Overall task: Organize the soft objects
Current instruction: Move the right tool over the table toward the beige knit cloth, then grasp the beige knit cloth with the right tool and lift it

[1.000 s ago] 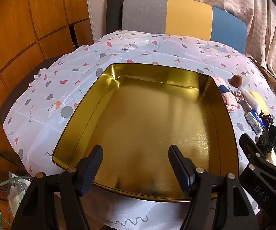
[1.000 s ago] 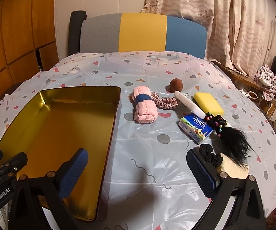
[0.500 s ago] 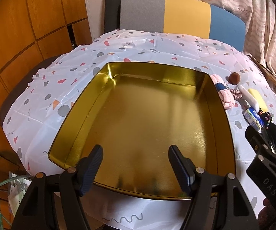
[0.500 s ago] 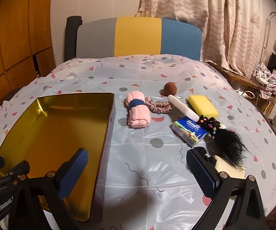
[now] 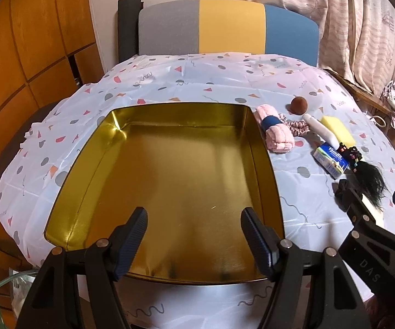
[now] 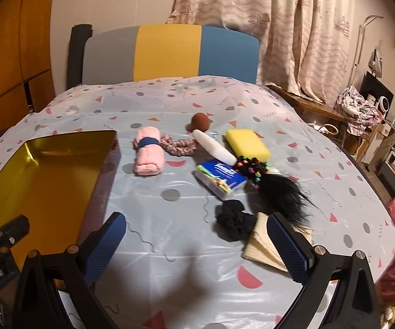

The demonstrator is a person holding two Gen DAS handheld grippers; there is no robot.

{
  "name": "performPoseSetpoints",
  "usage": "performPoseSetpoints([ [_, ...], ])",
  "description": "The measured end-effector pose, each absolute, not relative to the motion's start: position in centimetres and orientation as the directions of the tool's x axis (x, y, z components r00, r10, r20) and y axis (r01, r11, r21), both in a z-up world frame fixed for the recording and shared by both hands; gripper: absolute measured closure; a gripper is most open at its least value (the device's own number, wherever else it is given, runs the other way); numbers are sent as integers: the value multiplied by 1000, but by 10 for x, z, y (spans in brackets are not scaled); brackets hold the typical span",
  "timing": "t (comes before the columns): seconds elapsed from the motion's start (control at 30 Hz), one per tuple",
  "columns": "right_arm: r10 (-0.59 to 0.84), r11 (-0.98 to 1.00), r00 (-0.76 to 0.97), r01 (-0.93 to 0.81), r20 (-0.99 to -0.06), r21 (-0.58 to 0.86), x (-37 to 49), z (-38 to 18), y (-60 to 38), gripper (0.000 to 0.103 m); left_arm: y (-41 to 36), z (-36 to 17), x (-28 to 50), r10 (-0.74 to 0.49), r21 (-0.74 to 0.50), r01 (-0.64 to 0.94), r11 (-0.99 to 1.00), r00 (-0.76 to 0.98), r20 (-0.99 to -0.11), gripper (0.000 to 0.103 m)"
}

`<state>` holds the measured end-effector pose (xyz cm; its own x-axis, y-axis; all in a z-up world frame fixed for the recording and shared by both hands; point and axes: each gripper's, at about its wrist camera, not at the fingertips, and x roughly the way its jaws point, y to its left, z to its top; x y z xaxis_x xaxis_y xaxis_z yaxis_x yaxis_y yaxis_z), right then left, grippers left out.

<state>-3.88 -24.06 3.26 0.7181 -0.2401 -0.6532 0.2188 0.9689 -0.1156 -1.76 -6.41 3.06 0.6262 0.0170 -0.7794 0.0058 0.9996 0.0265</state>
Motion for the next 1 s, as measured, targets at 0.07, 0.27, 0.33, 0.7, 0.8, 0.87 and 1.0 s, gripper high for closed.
performPoseSetpoints([
  [0.07, -247, 967, 718, 223, -651, -120, -41, 33, -244, 0, -66, 33, -18, 11, 24, 12, 1000, 631, -776, 31],
  [0.27, -249, 967, 717, 222, -651, -125, -44, 37, -246, 0, -75, 36, -23, -9, 26, 44, 999, 644, -765, 31],
  [0.33, -255, 965, 711, 224, -655, -134, -44, 37, -247, 0, -78, 37, -24, -29, 16, 64, 998, 644, -764, 31],
  [0.7, -303, 952, 695, 257, -652, -168, -59, 39, -291, 0, -120, 38, -27, -189, -48, 236, 971, 624, -758, 31],
  [0.8, -301, 953, 715, 252, -631, -169, -69, 40, -308, 0, -138, 39, -30, -253, -59, 323, 945, 602, -758, 31],
  [0.87, -297, 953, 720, 265, -627, -148, -77, 37, -325, 0, -148, 38, -31, -325, -108, 385, 917, 562, -760, 31],
  [1.0, -288, 947, 685, 308, -669, -92, -86, 22, -363, 0, -172, 31, -33, -417, -165, 489, 857, 469, -779, 31],
])
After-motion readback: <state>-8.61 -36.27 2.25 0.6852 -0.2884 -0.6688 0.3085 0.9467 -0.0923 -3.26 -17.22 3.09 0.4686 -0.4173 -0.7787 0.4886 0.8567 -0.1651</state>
